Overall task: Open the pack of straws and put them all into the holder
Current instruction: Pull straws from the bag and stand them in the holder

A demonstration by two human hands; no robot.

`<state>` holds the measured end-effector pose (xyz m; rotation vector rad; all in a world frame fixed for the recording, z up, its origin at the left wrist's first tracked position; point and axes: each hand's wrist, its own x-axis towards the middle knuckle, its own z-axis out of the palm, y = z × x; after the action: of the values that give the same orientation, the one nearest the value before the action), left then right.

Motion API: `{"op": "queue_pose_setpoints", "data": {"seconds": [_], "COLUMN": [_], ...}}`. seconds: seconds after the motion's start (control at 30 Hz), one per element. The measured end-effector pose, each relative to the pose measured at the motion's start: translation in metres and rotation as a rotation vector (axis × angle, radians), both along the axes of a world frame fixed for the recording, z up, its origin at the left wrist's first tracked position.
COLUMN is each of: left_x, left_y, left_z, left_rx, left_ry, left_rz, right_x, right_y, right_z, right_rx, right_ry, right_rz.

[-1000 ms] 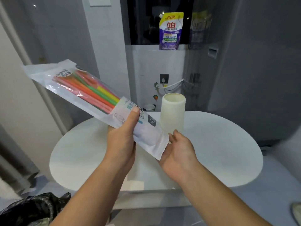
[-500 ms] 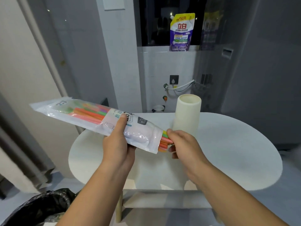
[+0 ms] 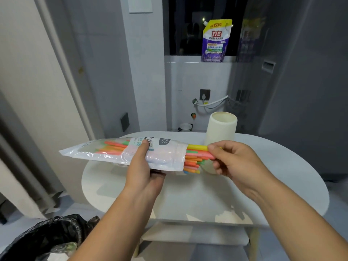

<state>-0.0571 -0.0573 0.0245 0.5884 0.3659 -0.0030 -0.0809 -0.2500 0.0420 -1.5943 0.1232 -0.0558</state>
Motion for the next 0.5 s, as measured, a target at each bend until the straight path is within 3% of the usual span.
{"op": "queue_pose_setpoints", "data": {"seconds": [0.23, 0.5], "left_x": [0.001, 0.001], "left_y": [0.006, -0.004], "left_z": [-0.002, -0.006], "left_rx": [-0.021, -0.079], "left_ry": [0.031, 0.034], "left_rz": [0.036, 0.021], "right_x": [-0.013, -0.015], "right_y": [-0.027, -0.015], "right_z": [0.016, 0.014], "right_rx": [0.098, 0.05], "right_ry": [0.031, -0.113], "right_rz": [-0.006, -0.12]}}
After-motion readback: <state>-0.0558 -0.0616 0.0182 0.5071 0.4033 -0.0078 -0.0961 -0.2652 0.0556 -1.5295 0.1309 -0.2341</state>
